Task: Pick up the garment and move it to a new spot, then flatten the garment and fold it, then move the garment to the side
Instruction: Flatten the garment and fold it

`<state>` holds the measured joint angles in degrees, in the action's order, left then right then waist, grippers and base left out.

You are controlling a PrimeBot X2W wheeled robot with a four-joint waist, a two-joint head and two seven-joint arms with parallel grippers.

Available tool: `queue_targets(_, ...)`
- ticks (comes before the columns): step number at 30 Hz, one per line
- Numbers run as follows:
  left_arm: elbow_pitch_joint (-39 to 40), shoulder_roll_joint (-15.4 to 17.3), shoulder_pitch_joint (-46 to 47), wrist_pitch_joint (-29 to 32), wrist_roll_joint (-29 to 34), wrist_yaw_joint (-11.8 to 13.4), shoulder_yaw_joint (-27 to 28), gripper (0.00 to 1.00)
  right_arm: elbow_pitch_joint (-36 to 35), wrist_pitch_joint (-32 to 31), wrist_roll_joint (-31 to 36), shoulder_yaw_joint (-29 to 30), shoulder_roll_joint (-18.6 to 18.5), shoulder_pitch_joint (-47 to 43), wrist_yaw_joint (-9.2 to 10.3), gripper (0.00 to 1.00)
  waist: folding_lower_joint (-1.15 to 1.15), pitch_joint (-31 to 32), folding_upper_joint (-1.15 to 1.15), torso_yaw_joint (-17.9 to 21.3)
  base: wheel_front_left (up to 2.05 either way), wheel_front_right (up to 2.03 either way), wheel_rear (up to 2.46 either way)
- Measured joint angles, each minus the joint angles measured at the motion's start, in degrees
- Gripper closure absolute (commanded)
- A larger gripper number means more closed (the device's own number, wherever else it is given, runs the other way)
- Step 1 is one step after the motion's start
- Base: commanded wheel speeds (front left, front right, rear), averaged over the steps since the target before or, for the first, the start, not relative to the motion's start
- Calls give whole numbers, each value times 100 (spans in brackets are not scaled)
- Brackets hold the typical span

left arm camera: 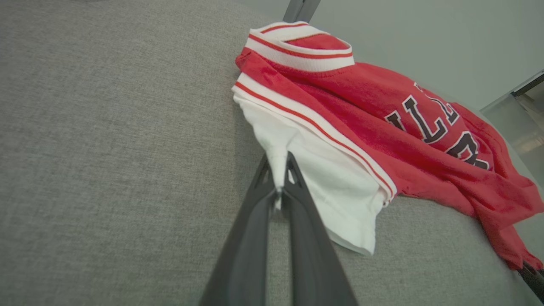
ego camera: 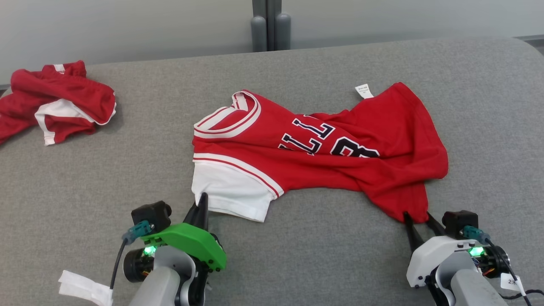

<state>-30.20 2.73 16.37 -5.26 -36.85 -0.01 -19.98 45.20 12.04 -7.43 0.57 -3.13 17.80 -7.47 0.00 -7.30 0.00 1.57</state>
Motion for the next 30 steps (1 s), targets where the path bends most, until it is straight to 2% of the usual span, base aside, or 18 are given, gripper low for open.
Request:
queue_targets(6, 158, 49, -28, -85, -44, -23, 34, 100, -78, 48, -100, -62, 30, 122, -1, 100, 0, 51, 0, -2, 0, 0, 0)
queue_targets(12, 502, 130, -7, -137, -240, -96, 204, 100, -927, 213, -94, 51, 37, 271, -2, 100, 0, 165, 0, 35, 0, 0, 0)
queue_targets(16, 1013, 222, 94, -63, -432, -187, 366, 100, -1809, 205, -9, 287, 35, 271, -2, 100, 0, 282, 0, 68, 0, 0, 0)
queue_targets(19, 1570, 292, 144, 80, -644, -227, 519, 100, -2638, -1, 33, 408, 1, 269, -2, 100, 0, 378, 0, 94, 0, 0, 0)
queue_targets(23, 2536, 547, 298, 307, -739, -230, 656, 100, -3976, -385, -12, 508, -159, 223, -3, 100, 0, 519, 0, 133, 0, 0, 0)
queue_targets(30, 4272, 1010, 701, 657, -531, -26, 857, 100, -6123, -1188, -65, 608, -332, 58, -3, 100, 0, 749, 0, 200, 0, 0, 0)
